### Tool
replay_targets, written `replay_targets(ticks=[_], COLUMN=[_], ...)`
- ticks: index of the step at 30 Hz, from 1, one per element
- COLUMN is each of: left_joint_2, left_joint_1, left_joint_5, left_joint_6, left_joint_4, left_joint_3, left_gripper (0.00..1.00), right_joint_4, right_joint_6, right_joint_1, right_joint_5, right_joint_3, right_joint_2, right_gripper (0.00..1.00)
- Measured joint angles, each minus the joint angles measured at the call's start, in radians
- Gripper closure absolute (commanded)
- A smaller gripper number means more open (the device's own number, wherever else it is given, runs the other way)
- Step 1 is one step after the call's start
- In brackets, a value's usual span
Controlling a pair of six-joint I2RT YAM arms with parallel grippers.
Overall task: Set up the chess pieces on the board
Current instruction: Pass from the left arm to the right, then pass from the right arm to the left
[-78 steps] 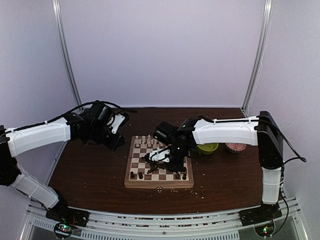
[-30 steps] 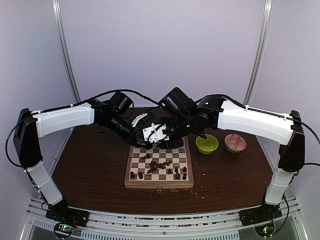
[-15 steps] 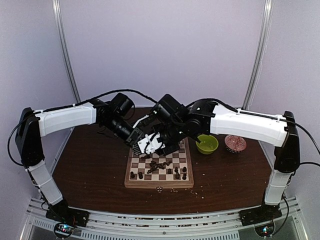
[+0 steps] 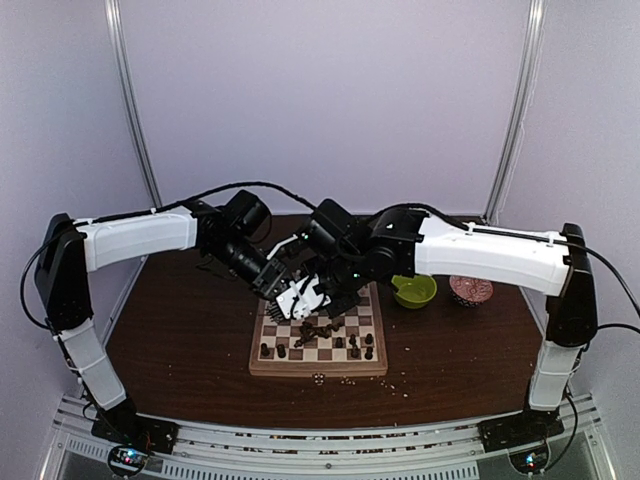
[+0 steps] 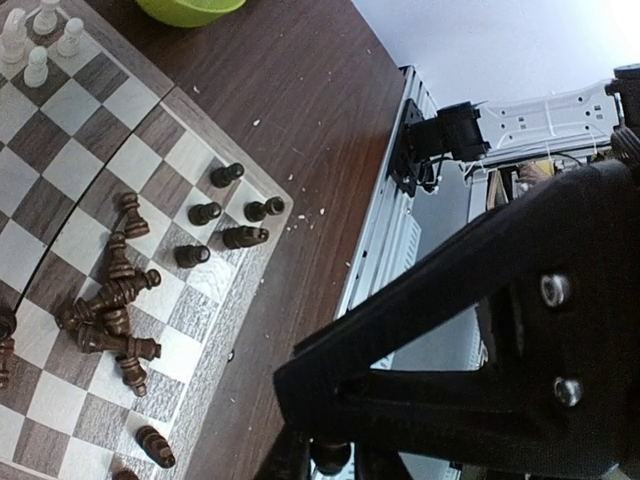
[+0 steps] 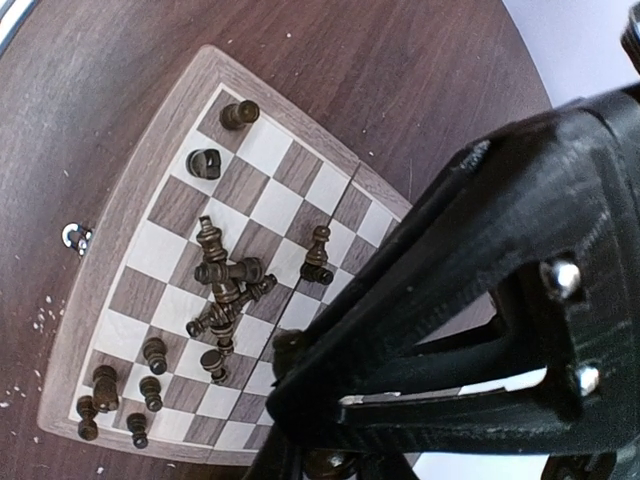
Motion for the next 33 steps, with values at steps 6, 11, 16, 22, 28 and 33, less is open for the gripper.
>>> replay_targets(ticks=[6,11,16,22,28,33], left_joint_2=[0.005,-0.087,-0.3,-0.45,-0.426,-0.363], left_joint_1=[0.007,0.051,0.066,-0.025,-0.1,-0.1], left_joint_5=[-0.024,-0.087,-0.231,-0.465,-0.542,-0.536], left_joint_6=[0.032,0.024,-0.018,-0.014,-0.019,-0.06], left_joint_4=[-0.027,0.032,0.255,0.599,0.82,0.934], left_joint_3=[0.018,-0.026,-0.189,-0.396,-0.45,-0.448], left_gripper=[0.68,0.67,0.66,0.65,0.63,0.63], right_joint_4=[0.02,0.02,0.017,0.061,0.119,0.135], right_joint_6=[0.037,0.131,0.314,0.614,0.798,0.856], right_joint_1=[-0.008,-0.056,-0.162,-0.328,-0.383,-0.38], right_joint_5=[0.014,-0.027,-0.201,-0.534,-0.766,-0.845], right_joint_3=[-0.028,-0.074,-0.08,-0.082,-0.105,-0.131], right_joint_2=[0.0,-0.021,-0.078,-0.103,-0.098,-0.097], right_gripper=[0.9,0.9,0.9,0.88,0.88,0.88])
